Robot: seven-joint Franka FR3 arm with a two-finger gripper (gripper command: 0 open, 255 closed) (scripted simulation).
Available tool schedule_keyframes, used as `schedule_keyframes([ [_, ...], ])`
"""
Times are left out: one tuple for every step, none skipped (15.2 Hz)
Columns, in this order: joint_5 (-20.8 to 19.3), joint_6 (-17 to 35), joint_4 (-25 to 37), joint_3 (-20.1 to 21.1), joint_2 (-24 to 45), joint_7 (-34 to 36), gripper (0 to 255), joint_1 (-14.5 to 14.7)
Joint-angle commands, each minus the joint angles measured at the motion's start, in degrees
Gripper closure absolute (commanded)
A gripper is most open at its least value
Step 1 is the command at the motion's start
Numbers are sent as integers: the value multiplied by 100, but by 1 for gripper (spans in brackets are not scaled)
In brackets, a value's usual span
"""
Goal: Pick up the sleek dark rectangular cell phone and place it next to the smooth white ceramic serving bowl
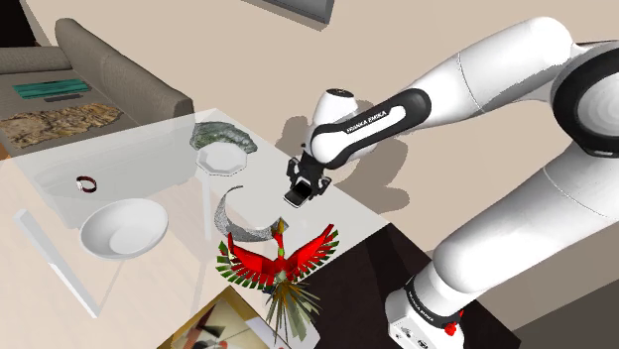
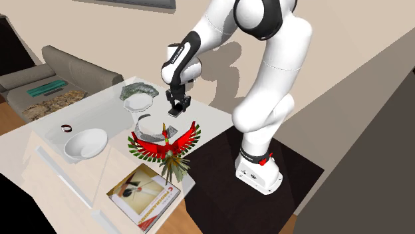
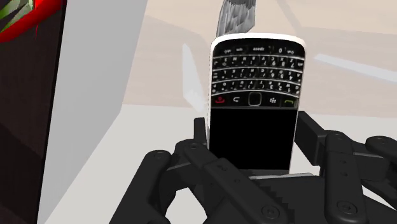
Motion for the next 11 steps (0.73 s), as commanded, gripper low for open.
schedule_keyframes([
  [3,-22,28,178,-12,325,255,139],
  [-30,-20,78,273,33,513,255,205],
  [-69,-19,135,367,84,704,255,268],
  [-117,-21,199,463,142,899,255,328],
  [-174,-24,270,554,207,1097,255,388],
  [-240,-29,347,641,278,1300,255,450],
  [-314,-36,432,724,356,1506,255,512],
  [-398,-47,522,804,441,1715,255,574],
  [-491,-60,620,878,532,1927,255,640],
  [-591,-76,724,951,629,2142,255,703],
  [-700,-96,835,1014,733,2359,255,774],
])
